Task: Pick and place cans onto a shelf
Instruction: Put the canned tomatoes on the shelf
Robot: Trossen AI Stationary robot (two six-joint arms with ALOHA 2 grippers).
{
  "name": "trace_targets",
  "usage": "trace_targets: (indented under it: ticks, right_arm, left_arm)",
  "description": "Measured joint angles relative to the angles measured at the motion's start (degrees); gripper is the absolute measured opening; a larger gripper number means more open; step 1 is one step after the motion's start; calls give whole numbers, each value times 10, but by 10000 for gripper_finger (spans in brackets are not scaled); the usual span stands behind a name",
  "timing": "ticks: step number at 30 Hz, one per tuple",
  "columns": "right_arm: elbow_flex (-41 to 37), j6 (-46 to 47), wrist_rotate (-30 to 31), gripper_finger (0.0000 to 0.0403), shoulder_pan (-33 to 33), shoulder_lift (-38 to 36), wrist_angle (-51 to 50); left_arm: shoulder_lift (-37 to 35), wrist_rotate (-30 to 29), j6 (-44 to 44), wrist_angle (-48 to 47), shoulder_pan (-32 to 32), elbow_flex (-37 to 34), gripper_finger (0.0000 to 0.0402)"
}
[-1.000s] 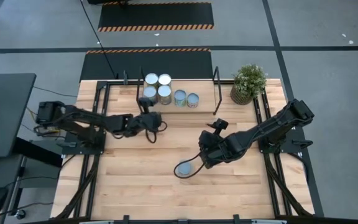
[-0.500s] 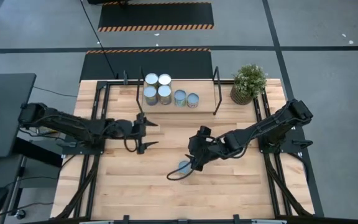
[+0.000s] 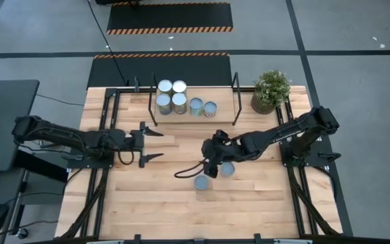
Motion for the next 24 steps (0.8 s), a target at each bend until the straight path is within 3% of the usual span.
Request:
trace_targets:
  ticks: [9, 13, 24]
  right_arm:
    - [-22, 62, -29, 378, 10, 0, -117]
    - [-48, 72, -61, 391, 9, 0, -106]
    - [-102, 55, -64, 399, 27, 0, -112]
  left_arm:
    - [-106, 24, -12, 7, 19, -45, 375]
    - [-142, 25, -21, 0, 19, -57, 375]
    - [-177, 0, -25, -22, 19, -64, 375]
